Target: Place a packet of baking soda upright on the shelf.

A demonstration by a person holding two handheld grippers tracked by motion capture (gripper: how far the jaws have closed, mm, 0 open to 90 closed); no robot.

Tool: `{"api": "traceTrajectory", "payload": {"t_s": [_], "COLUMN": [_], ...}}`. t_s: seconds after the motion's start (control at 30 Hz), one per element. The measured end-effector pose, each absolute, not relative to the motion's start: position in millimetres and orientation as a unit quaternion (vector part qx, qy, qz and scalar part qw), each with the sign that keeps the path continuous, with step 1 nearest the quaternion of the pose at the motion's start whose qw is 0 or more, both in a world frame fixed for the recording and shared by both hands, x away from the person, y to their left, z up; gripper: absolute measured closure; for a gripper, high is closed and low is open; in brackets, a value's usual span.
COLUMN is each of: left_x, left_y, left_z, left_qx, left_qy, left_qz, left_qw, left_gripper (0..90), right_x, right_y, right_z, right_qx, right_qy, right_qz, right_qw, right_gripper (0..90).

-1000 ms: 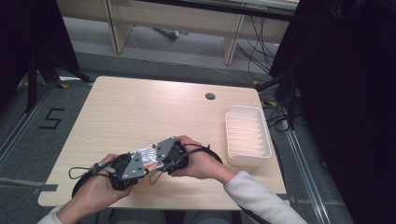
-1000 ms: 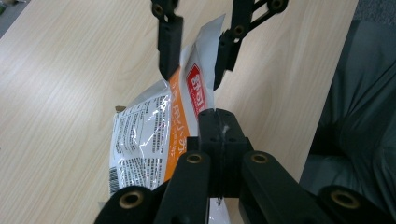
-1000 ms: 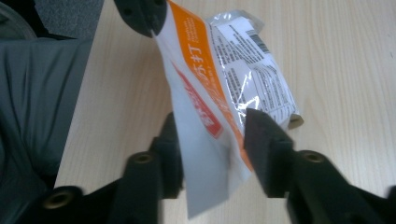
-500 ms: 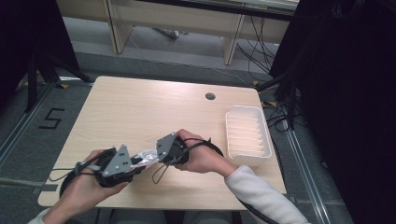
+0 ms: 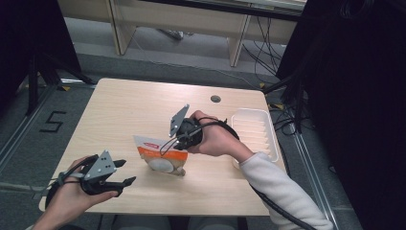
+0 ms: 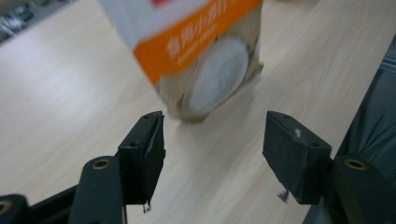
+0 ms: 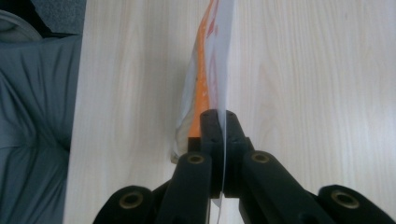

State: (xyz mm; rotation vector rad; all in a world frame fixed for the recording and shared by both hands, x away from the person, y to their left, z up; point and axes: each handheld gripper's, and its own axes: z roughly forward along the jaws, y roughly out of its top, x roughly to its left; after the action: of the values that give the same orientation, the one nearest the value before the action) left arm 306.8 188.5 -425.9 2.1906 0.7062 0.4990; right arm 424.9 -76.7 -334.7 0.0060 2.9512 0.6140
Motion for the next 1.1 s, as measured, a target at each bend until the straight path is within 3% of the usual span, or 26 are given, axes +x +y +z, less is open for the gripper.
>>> {"api": "traceTrajectory", "payload": {"t_s": [0.4, 1.1], "left_x": [320.9, 323.9], "left_y": [195.1, 195.9], "left_z": [-468.9, -484.2], "left_qx": [0.866, 0.870], "left_qy": [0.311, 0.319], "left_qz": [0.145, 0.139], "left_qw": [0.364, 0.349], "left_gripper": [37.3, 36.9], "right_x": [440.6, 476.3], "right_y": [-93.3, -166.5], "right_z": [-316.8, -271.2], "right_qx": [0.055, 0.076], "right_qy": [0.978, 0.973], "right_qz": [0.191, 0.207], "right_qw": [0.056, 0.062], "right_gripper": [90.0, 90.0]}}
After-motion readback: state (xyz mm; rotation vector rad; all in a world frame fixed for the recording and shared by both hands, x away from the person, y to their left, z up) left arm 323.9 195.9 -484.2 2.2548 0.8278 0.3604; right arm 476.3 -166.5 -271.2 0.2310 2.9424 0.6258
